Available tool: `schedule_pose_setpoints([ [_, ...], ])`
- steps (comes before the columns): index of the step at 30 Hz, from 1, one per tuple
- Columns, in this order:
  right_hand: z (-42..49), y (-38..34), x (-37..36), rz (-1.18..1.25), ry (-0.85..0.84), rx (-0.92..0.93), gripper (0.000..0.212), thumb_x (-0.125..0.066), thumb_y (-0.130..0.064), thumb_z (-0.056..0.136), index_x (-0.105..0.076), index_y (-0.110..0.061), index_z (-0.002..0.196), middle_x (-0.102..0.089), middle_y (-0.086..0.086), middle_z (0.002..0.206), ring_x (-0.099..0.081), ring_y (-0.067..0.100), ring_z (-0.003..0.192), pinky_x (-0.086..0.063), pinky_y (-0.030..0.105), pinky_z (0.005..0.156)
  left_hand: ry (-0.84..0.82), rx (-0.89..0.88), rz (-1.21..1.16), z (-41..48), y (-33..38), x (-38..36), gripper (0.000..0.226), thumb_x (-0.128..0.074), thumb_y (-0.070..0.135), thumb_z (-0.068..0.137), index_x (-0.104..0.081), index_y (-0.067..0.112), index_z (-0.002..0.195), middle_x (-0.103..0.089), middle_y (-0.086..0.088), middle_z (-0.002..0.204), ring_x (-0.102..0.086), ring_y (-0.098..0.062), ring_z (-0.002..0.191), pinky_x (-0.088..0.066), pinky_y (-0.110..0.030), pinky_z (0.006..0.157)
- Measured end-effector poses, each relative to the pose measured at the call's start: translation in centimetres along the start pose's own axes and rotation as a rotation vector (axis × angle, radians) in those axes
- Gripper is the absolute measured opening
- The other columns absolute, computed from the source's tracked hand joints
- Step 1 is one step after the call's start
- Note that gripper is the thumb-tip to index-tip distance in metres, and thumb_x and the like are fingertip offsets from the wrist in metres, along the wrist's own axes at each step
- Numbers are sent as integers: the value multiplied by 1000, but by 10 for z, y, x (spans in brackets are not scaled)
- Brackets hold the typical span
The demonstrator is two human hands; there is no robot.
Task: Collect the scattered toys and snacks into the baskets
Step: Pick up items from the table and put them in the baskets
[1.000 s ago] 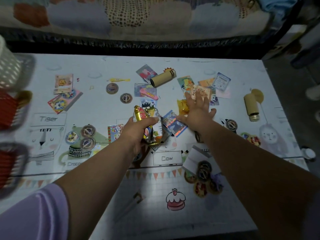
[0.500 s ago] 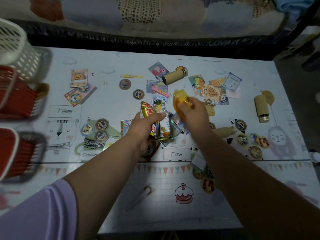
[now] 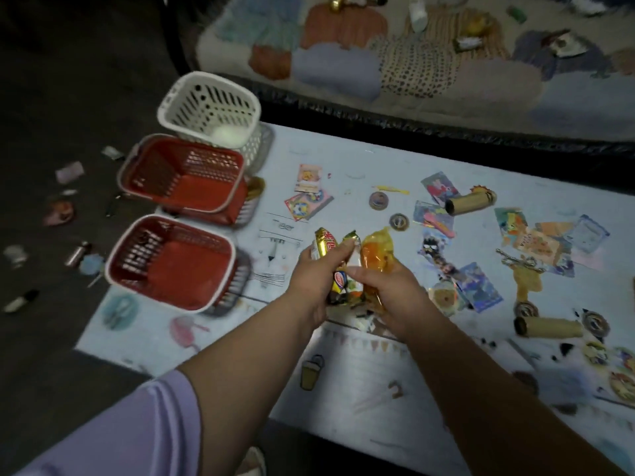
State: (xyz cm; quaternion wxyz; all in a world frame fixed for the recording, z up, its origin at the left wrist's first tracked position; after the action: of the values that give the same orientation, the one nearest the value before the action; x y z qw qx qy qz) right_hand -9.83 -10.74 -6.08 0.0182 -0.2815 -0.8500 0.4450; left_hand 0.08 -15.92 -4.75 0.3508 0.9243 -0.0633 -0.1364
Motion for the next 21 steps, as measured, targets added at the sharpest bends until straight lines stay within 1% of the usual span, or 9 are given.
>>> schedule_pose_setpoints([
  [2, 1, 1, -26, -69, 31, -14, 44, -81, -18, 63, -68, -20, 104, -74, 9, 98, -69, 33, 96, -51, 54, 92, 53, -22, -7, -4, 13, 32, 51, -76, 35, 76, -47, 24, 115, -68, -4, 100, -67, -19, 81, -53, -26, 57],
  [5, -2, -8, -67, -181, 84, 15, 31, -76, -7, 72, -64, -16, 100, -72, 12, 96, -69, 28, 90, -56, 42, 84, 115, -53, 11, -11, 33, 76, 77, -82, 43, 64, -46, 23, 128, -69, -5, 110, -69, -25, 92, -58, -41, 73],
  [6, -4, -13, -81, -218, 96, 33, 30, -76, -6, 72, -63, -16, 98, -70, 12, 97, -68, 28, 88, -57, 38, 81, 126, -71, -1, -14, 40, 88, 75, -82, 43, 65, -46, 23, 128, -69, -6, 109, -69, -25, 91, -58, -45, 76],
  [8, -6, -20, -113, -277, 90, 64, 32, -77, -7, 71, -60, -17, 96, -68, 11, 92, -66, 27, 85, -55, 36, 76, 164, -97, -19, -20, 55, 117, 64, -81, 37, 70, -48, 23, 123, -69, -6, 106, -69, -25, 88, -58, -45, 76],
  [12, -9, -33, -172, -344, 52, 84, 31, -76, -5, 70, -57, -22, 87, -63, 2, 78, -60, 17, 70, -50, 28, 64, 164, -106, -58, -31, 86, 164, 66, -82, 34, 70, -49, 22, 125, -70, -9, 108, -70, -30, 92, -58, -47, 70],
  [14, -12, -39, -200, -339, 48, 77, 31, -75, -3, 70, -57, -21, 88, -65, 4, 82, -64, 21, 76, -54, 34, 71, 123, -112, -85, -36, 102, 183, 62, -81, 30, 71, -52, 20, 125, -71, -11, 107, -71, -31, 91, -59, -47, 72],
  [17, -16, -44, -231, -287, 102, 25, 33, -73, -5, 68, -59, -17, 96, -68, 11, 92, -67, 28, 84, -55, 43, 80, 90, -125, -100, -46, 130, 209, 49, -78, 23, 76, -56, 21, 120, -72, -11, 103, -72, -28, 86, -59, -38, 64],
  [19, -16, -45, -247, -244, 94, 5, 40, -71, -8, 66, -61, -16, 103, -70, 13, 98, -68, 29, 87, -57, 46, 83, 85, -128, -61, -46, 142, 220, 60, -79, 25, 74, -51, 24, 127, -71, -8, 107, -71, -28, 92, -58, -45, 77],
  [21, -16, -52, -267, -215, 62, -5, 35, -71, -10, 70, -62, -20, 103, -71, 10, 99, -68, 27, 89, -57, 43, 83, 101, -152, -61, -47, 163, 232, 73, -81, 24, 72, -41, 25, 133, -68, -7, 113, -68, -28, 98, -54, -51, 88],
])
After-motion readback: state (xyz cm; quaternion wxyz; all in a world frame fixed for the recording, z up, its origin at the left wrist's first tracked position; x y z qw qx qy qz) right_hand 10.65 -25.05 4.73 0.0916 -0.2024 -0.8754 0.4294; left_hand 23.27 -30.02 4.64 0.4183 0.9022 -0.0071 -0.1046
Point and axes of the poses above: each hand's wrist, its own z-axis towards the middle knuckle, its own x-axis out of the back of the hand, y = z × x, the point moved 10 cm from there along z, towards the middle knuckle
